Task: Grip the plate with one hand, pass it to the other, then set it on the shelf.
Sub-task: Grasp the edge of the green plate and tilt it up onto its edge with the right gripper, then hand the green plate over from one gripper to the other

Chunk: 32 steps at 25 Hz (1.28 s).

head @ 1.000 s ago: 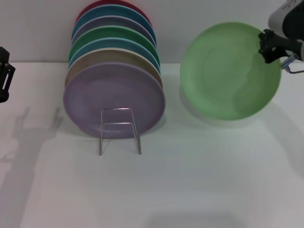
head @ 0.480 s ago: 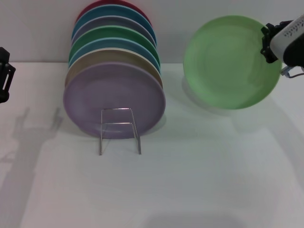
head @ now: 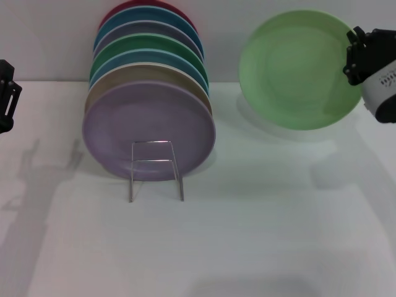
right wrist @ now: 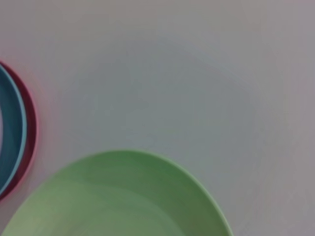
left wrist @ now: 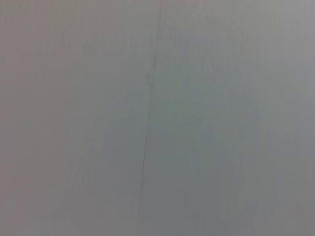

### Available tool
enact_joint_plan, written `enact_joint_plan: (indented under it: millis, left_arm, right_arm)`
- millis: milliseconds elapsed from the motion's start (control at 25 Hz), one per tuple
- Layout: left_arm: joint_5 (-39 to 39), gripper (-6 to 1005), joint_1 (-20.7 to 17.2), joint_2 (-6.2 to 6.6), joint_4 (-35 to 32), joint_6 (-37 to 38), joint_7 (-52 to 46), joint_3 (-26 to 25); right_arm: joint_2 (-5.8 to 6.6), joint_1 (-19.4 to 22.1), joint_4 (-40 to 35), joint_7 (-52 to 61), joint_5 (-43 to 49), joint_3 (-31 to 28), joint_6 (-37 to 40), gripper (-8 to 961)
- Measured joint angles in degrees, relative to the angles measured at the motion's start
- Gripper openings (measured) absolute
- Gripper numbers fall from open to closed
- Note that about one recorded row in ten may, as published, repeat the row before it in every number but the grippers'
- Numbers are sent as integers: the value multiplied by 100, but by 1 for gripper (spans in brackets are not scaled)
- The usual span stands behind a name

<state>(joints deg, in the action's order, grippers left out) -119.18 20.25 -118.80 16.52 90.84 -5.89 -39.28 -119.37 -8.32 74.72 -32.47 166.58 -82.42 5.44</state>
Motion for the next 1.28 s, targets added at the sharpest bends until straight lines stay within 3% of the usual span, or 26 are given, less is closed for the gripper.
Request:
enact_joint_plan:
  millis: [320,360,560,1000,1280]
  left_arm:
    - [0,788,-18,6,9,-27,0,0]
    - [1,788,-33,7,9,-10,0,0]
    - [-4,787,-74,7,9,57,0,38]
    - [-10,786,-124,1,31,81,0,270]
    - [-11,785,-257,-11,56,506,0,761]
  right_arm:
    - [-5,-55,-1129,458,-228,251,1720,22]
    - [-2,-146,-1572,616,-353,270,2228,22]
    - [-2,-447,-2620,1188,-434,280,3353,22]
    - [-15,-905,-4064,2144,-464,422,4873,21]
    - [-16,-986,-4677,2709,-487,559,5664,21]
